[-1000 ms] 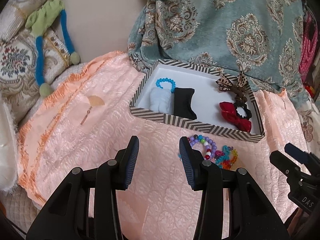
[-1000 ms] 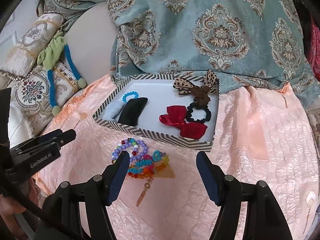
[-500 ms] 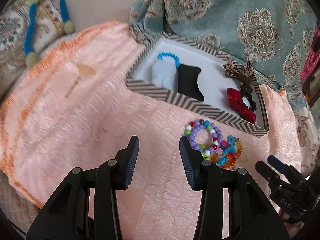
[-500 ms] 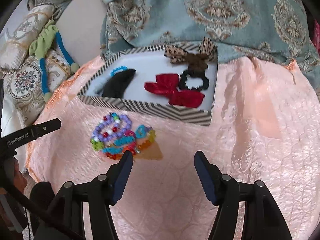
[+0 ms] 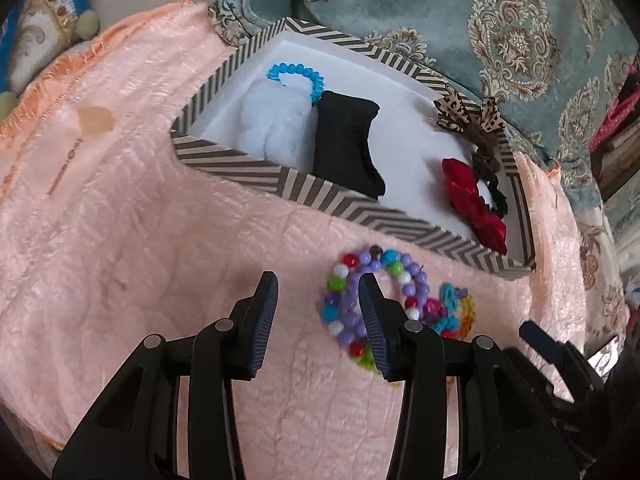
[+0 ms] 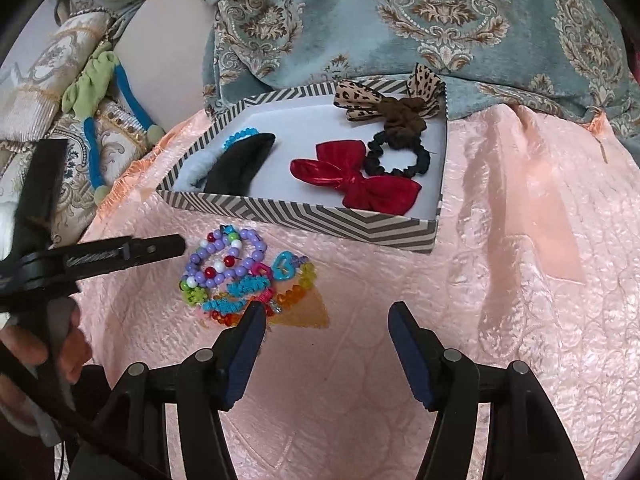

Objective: Organize jewelry
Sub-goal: 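Grasp the multicolor bead bracelet with the left tool while the right tool grasps the purple bead bracelet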

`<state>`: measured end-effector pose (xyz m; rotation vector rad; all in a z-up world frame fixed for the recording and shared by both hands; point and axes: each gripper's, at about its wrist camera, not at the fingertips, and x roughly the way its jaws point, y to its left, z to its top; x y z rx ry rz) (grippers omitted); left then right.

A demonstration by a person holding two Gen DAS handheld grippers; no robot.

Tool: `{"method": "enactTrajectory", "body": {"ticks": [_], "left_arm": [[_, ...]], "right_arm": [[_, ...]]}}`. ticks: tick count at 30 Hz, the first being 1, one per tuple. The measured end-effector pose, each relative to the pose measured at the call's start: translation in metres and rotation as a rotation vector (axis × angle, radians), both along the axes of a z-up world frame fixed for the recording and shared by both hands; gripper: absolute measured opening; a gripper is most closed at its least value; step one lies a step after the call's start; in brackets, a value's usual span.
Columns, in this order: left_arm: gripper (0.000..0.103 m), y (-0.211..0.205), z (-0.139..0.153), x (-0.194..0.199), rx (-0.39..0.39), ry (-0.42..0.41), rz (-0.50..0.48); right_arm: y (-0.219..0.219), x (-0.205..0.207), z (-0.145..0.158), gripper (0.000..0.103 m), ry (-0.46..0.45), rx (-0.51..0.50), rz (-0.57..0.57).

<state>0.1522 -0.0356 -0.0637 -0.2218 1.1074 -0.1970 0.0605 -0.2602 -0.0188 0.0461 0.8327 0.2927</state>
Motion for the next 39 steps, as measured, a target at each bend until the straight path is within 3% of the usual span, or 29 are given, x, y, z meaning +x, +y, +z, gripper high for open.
{"method": "enactTrajectory", "body": {"ticks": [8, 10, 12, 16, 20, 27, 31, 33, 35, 39], "left_arm": [[0.040, -0.015, -0.012, 0.020, 0.045, 0.029, -0.078], [0.035, -0.016, -0.013, 0.026, 0.041, 0.021, -0.075], [0.017, -0.016, -0.014, 0.030, 0.035, 0.024, -0.072], [0.009, -0.008, -0.013, 0.029, 0.077, 0.012, -0.052], [0.009, 0.012, -0.013, 0.027, 0.051, 0.018, -0.005], [0.010, 0.014, -0.008, 0.023, 0.028, 0.032, -0.038], [0.014, 0.004, -0.011, 0.025, 0.064, 0.035, -0.051], [0.014, 0.004, -0.014, 0.026, 0.057, 0.037, -0.045], [0.014, 0.004, -0.015, 0.027, 0.049, 0.033, -0.040], [0.008, 0.002, -0.016, 0.026, 0.073, 0.001, -0.061]], "right_arm": [[0.004, 0.003, 0.001, 0.062, 0.002, 0.012, 0.012], [0.005, 0.005, -0.001, 0.062, 0.007, 0.012, 0.014], [0.006, 0.006, -0.002, 0.062, 0.014, 0.014, 0.016], [0.008, 0.007, -0.002, 0.062, 0.015, 0.009, 0.020], [0.008, 0.010, 0.001, 0.062, 0.009, 0.018, 0.019], [0.029, 0.023, 0.005, 0.062, -0.002, -0.004, 0.066], [0.043, 0.036, 0.006, 0.062, -0.012, -0.041, 0.102], [0.052, 0.045, 0.004, 0.060, -0.001, -0.067, 0.133], [0.059, 0.051, 0.000, 0.051, 0.015, -0.091, 0.161], [0.069, 0.061, -0.009, 0.051, 0.032, -0.135, 0.198]]}}
